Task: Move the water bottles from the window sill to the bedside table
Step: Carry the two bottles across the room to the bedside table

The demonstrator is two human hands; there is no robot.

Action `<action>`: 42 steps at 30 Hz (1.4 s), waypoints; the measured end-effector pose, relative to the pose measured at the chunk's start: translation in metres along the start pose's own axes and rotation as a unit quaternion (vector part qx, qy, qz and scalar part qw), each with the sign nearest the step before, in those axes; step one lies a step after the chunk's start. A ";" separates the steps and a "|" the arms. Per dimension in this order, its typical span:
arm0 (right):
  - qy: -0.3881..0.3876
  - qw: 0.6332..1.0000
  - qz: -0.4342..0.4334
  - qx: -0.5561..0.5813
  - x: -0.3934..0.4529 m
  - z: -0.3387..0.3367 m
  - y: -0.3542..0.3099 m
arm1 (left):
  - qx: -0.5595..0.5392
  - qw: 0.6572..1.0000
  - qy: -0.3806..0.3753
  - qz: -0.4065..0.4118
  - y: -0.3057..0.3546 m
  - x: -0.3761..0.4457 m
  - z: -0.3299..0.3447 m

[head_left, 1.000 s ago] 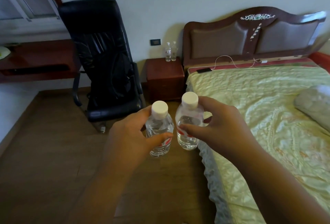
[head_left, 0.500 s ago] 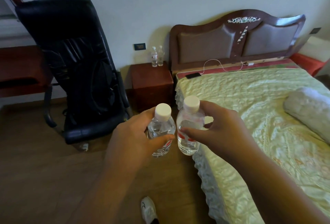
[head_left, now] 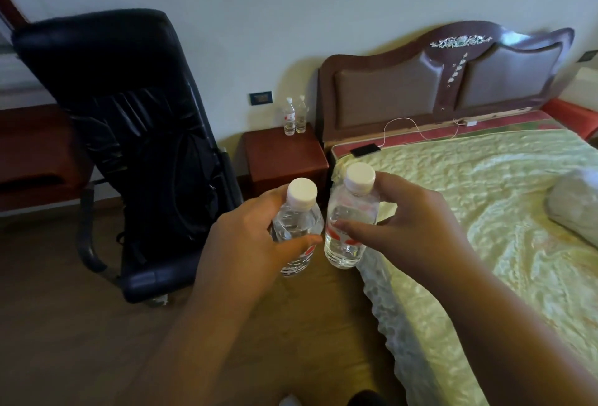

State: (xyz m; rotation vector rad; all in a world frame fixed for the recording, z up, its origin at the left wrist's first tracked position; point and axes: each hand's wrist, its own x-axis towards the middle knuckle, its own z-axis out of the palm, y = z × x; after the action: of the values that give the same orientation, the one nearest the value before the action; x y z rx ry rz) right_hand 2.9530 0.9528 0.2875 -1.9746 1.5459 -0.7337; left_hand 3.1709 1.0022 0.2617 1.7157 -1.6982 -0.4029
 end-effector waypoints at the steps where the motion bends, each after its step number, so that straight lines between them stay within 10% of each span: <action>1: -0.003 1.000 -0.002 0.002 0.007 0.002 -0.001 | -0.001 1.000 0.000 -0.004 -0.005 0.006 -0.001; 42: -0.084 0.995 -0.047 -0.002 0.444 0.015 0.091 | 0.022 0.995 0.038 -0.088 -0.072 0.394 0.096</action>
State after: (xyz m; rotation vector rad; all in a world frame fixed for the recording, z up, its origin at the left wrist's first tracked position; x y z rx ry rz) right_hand 2.9900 0.5018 0.2569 -2.0667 1.3655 -0.5852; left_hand 3.2023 0.5926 0.2403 1.8957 -1.5181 -0.3772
